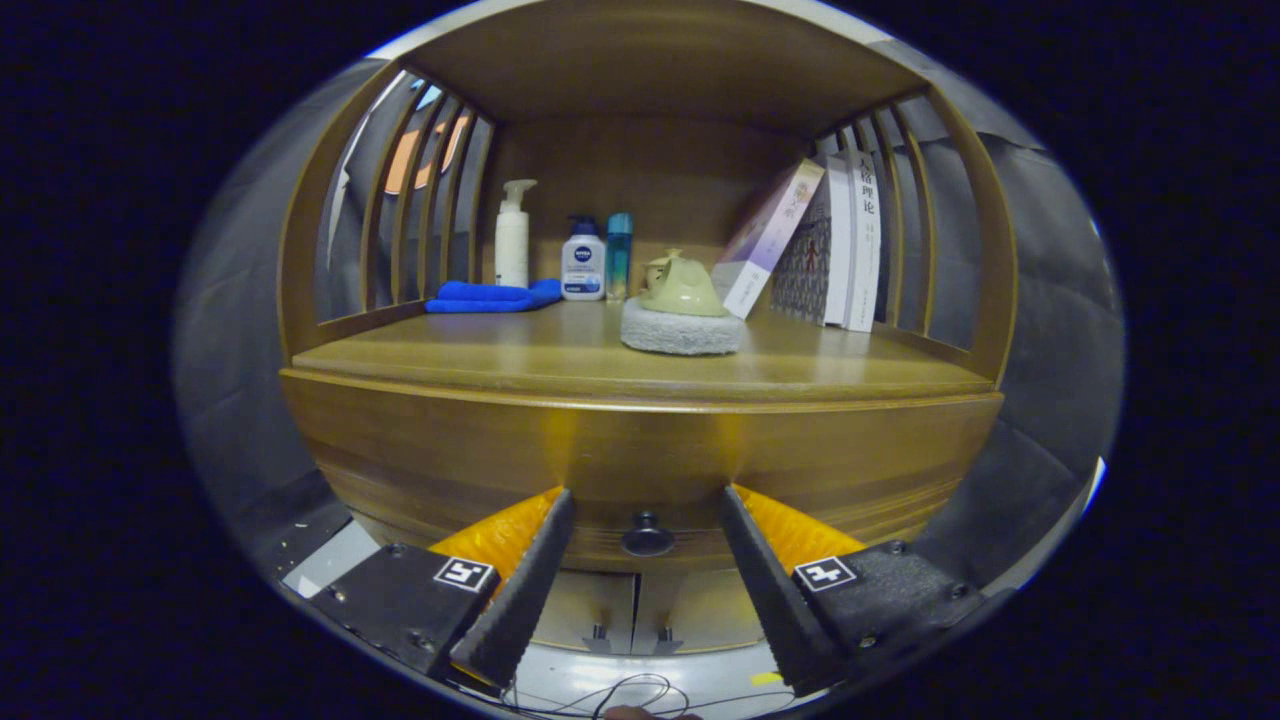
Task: Pull open the drawer, take out the items inside it, and place them on the countertop above the cabinet.
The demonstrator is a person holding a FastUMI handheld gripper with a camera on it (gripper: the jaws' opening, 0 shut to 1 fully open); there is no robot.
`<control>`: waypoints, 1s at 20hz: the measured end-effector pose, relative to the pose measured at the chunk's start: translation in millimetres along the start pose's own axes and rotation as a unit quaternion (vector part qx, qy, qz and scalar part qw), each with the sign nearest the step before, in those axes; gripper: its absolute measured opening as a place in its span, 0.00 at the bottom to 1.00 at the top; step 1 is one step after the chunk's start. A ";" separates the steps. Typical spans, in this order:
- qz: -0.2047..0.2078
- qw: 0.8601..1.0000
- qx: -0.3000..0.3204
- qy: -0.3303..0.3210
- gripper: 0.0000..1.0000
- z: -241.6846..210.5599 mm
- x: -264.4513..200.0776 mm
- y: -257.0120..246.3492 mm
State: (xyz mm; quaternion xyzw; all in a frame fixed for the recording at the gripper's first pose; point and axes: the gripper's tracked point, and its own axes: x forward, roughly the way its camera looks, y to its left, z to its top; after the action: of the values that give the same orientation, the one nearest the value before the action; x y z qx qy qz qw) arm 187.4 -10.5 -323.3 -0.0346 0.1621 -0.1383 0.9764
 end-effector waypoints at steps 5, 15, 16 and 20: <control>0.001 1.000 -0.015 0.004 0.95 -2.3 0.4 -0.5; 0.064 0.997 -0.008 -0.040 0.95 62.2 -78.9 -21.9; 0.073 0.996 -0.005 -0.043 0.95 68.9 -89.9 -26.4; 0.084 0.994 0.003 -0.069 0.95 101.7 -133.8 -55.4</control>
State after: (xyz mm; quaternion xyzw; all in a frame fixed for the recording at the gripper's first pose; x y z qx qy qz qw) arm 84.6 -23.7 -179.9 -0.0275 0.0964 -0.0540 0.9935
